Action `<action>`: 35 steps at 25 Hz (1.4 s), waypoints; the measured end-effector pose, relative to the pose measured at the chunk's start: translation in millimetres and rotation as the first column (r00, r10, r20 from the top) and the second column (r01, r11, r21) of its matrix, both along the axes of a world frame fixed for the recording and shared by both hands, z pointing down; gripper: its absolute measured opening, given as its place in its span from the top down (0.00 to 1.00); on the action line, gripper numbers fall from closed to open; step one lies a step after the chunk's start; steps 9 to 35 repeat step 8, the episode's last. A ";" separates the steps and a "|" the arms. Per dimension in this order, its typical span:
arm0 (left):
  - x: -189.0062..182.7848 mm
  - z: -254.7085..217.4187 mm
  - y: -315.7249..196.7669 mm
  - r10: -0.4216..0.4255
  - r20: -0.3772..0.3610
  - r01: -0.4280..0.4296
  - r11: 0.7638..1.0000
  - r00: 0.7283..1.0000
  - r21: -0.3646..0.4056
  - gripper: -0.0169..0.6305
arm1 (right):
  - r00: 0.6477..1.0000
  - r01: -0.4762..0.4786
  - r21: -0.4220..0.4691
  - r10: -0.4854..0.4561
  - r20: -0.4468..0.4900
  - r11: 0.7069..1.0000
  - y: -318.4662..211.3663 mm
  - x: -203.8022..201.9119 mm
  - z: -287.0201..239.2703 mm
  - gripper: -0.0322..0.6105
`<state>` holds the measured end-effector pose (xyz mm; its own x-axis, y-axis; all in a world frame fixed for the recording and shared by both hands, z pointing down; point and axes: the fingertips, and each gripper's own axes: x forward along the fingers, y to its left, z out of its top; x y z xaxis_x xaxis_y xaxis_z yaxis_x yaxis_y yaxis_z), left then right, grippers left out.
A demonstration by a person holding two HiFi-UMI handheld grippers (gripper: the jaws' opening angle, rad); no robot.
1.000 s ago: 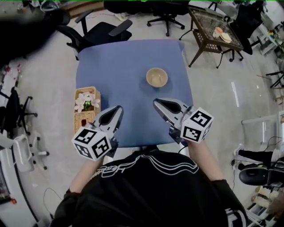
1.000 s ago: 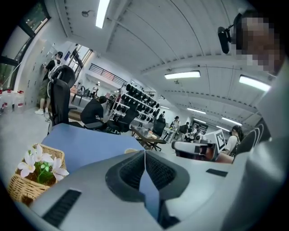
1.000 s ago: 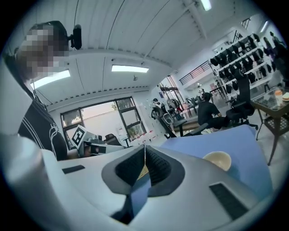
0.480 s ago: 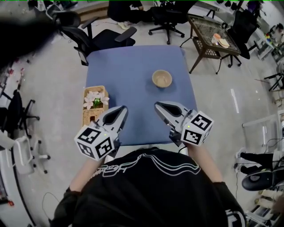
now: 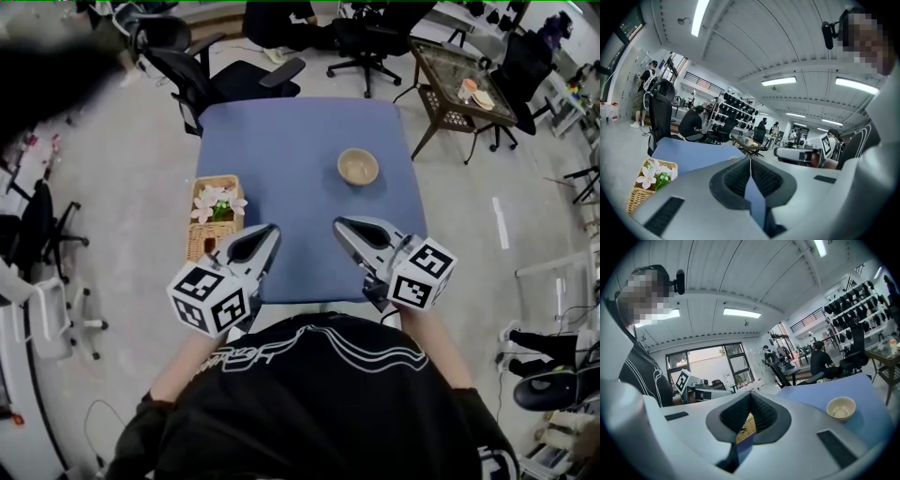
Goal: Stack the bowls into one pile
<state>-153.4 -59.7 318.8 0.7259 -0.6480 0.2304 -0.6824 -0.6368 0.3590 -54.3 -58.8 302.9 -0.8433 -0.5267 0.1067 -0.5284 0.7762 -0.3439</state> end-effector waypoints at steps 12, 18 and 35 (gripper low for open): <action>-5.6 21.9 -0.2 -0.009 0.004 0.009 1.000 1.000 -0.017 0.93 | 1.000 -0.003 -0.021 0.003 0.008 1.000 -1.3 -3.1 21.2 0.91; -5.6 21.9 -0.2 -0.009 0.004 0.009 1.000 1.000 -0.017 0.93 | 1.000 -0.003 -0.021 0.003 0.008 1.000 -1.3 -3.1 21.2 0.91; -5.6 21.9 -0.2 -0.009 0.004 0.009 1.000 1.000 -0.017 0.93 | 1.000 -0.003 -0.021 0.003 0.008 1.000 -1.3 -3.1 21.2 0.91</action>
